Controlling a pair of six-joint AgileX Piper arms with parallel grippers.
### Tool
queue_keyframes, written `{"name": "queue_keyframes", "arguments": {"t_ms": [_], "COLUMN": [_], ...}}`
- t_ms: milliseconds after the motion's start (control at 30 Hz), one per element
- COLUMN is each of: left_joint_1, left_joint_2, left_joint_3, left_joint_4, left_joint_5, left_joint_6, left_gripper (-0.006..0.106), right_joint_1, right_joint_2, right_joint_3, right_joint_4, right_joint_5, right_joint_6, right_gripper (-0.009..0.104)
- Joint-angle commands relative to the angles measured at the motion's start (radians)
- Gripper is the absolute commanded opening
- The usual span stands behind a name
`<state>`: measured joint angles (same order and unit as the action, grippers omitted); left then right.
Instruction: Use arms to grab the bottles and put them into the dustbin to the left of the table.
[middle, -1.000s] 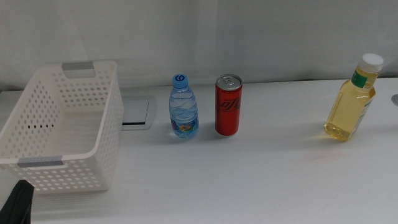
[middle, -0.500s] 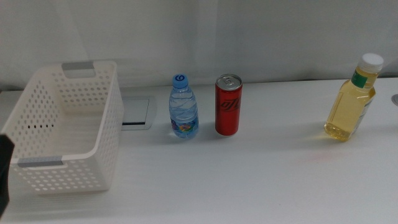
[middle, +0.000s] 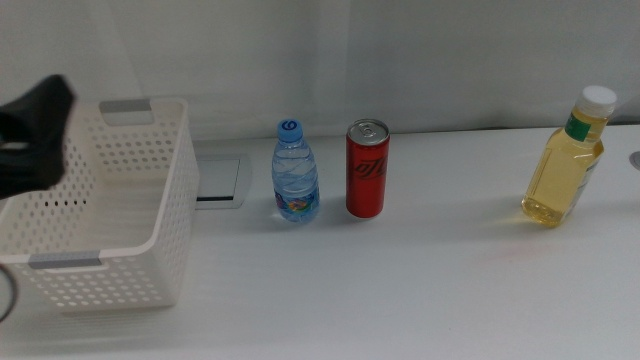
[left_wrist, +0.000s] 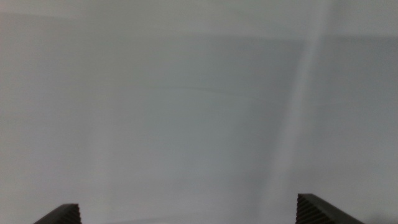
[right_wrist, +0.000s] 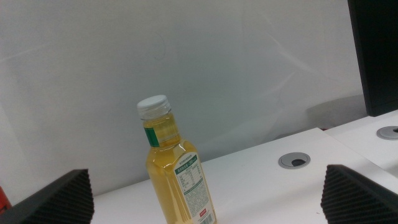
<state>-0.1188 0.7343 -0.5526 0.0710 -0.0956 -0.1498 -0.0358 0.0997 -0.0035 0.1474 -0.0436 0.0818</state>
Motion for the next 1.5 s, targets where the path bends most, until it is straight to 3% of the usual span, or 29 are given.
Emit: {"name": "queue_keyframes", "arguments": {"t_ms": [0, 233, 433, 700, 800, 1067, 1467], "left_joint_1": [-0.061, -0.273, -0.36, -0.37, -0.37, -0.37, -0.37], "left_joint_2": [0.07, 0.273, 0.444, 0.631, 0.707, 0.959, 1.09], "left_joint_3": [-0.02, -0.044, -0.044, -0.031, -0.03, -0.03, -0.036], "left_joint_4": [0.029, 0.027, 0.025, 0.015, -0.036, -0.034, -0.064], "left_joint_5": [-0.049, -0.205, -0.282, -0.432, -0.462, -0.631, -0.688], "left_joint_6": [-0.016, 0.006, 0.011, 0.007, 0.007, 0.011, -0.01], "left_gripper": [0.09, 0.09, 0.09, 0.09, 0.09, 0.09, 0.09], "right_joint_1": [-0.004, -0.004, -0.004, -0.004, -0.004, -0.004, -0.004], "right_joint_2": [-0.005, -0.005, -0.005, -0.005, -0.005, -0.005, -0.005], "right_joint_3": [0.038, 0.038, 0.038, 0.038, 0.038, 0.038, 0.038], "right_joint_4": [-0.004, -0.004, -0.004, -0.004, -0.004, 0.003, 0.021], "right_joint_5": [-0.01, -0.011, -0.008, -0.004, -0.004, 0.0, 0.0], "right_joint_6": [-0.003, -0.003, -0.003, -0.003, -0.003, -0.001, -0.001], "right_gripper": [0.103, 0.103, 0.103, 0.103, 0.103, 0.103, 0.103]}}
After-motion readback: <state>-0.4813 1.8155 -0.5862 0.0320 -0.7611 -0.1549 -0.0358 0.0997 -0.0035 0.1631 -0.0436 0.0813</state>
